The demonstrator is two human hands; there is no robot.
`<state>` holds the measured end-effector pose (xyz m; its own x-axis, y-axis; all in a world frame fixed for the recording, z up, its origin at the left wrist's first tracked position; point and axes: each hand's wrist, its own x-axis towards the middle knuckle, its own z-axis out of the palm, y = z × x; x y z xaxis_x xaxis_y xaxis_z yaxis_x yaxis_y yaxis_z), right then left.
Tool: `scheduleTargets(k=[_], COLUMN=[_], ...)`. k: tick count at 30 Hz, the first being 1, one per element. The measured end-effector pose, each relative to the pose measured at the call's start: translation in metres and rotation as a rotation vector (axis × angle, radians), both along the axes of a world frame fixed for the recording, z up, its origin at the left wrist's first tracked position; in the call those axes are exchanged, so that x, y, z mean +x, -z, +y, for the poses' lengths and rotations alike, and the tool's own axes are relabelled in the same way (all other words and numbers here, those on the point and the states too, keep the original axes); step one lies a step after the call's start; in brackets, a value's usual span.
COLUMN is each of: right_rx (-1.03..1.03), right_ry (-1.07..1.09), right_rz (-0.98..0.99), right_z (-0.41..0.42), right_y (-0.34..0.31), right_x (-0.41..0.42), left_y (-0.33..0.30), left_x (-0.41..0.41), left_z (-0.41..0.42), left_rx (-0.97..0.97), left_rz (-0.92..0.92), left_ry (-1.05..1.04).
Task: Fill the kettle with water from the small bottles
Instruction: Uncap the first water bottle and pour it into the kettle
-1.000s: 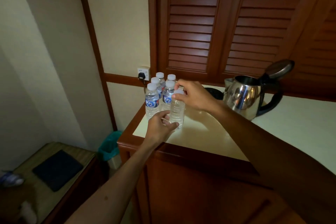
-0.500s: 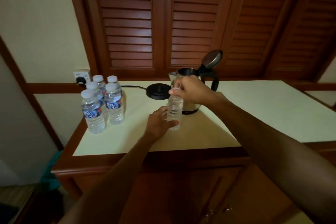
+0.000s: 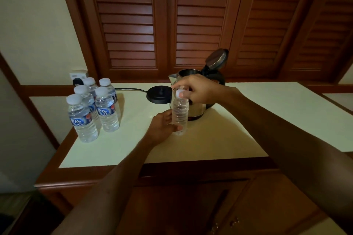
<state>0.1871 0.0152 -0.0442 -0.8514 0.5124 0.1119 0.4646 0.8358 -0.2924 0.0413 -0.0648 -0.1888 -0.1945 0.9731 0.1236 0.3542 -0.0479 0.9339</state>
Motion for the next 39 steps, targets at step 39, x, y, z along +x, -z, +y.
scheduleTargets(k=[39], right_rx=[-0.109], right_ry=[0.187], right_rz=[0.071], right_z=[0.037], right_y=[0.149], right_x=[0.098], left_y=[0.005], left_x=[0.016], left_z=[-0.003], left_rx=[0.079], left_rz=[-0.169], left_ry=[-0.062])
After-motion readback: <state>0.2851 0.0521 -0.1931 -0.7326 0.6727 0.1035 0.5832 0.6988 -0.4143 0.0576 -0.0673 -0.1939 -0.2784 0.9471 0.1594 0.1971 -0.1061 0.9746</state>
